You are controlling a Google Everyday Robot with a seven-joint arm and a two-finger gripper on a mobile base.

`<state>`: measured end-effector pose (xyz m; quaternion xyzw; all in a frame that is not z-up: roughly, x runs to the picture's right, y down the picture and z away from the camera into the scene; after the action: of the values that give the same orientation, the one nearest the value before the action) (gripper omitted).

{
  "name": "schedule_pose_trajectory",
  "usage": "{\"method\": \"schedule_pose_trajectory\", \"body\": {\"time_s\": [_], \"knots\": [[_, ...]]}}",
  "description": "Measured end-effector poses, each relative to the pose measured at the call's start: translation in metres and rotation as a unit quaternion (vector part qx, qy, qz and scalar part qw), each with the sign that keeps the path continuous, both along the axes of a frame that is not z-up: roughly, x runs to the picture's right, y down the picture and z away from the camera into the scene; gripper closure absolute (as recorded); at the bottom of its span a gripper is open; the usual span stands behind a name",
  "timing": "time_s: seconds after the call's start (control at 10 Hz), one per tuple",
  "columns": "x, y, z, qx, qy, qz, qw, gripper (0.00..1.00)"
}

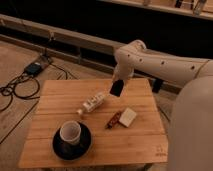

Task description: Place the eraser on the white sponge

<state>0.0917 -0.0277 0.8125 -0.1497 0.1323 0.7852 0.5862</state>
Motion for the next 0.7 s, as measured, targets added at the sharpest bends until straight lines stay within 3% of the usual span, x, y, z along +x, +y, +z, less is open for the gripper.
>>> {"method": "schedule_pose_trajectory", "body": {"time_s": [0.4, 0.7], "knots": [[0.011, 0.039, 0.016, 0.016, -0.003, -0.029, 0.9994, 1.0], [0.021, 0.084, 0.013, 0.007, 0.004, -0.046, 0.9989, 1.0]]}}
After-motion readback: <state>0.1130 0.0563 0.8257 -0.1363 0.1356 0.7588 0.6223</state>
